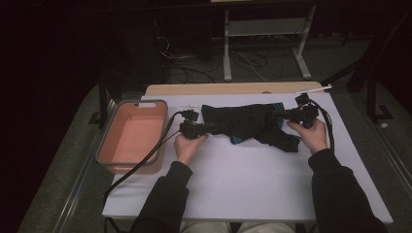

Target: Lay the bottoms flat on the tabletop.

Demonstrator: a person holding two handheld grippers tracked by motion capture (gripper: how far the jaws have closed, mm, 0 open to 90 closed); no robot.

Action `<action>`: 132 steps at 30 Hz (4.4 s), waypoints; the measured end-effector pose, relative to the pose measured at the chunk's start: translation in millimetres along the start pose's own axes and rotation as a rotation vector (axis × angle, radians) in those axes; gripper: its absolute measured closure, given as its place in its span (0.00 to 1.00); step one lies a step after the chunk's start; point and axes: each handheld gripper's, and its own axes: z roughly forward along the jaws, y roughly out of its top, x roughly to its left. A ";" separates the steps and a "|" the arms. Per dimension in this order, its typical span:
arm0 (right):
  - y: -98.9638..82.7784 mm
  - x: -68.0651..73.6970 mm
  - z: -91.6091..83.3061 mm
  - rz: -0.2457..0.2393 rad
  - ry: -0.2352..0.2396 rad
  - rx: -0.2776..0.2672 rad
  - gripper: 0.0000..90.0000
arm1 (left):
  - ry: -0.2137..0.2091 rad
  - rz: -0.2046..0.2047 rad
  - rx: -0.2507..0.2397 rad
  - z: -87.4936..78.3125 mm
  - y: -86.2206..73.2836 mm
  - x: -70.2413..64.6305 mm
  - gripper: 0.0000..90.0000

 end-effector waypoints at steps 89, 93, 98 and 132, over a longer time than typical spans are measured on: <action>-22.0 -48.2 10.2 0.192 0.014 0.046 0.91 | 0.006 0.232 0.068 56.6 3.0 -26.4 0.84; -22.3 -48.9 10.4 0.196 0.015 0.047 0.91 | 0.018 0.239 0.033 58.9 4.7 -23.7 0.80; -22.2 -48.6 10.5 0.196 0.016 0.047 0.91 | 0.062 0.234 0.027 61.9 4.6 -16.9 0.72; -31.2 -16.2 14.0 0.164 0.066 0.081 0.90 | 0.048 0.214 0.188 7.1 -10.4 -33.3 0.95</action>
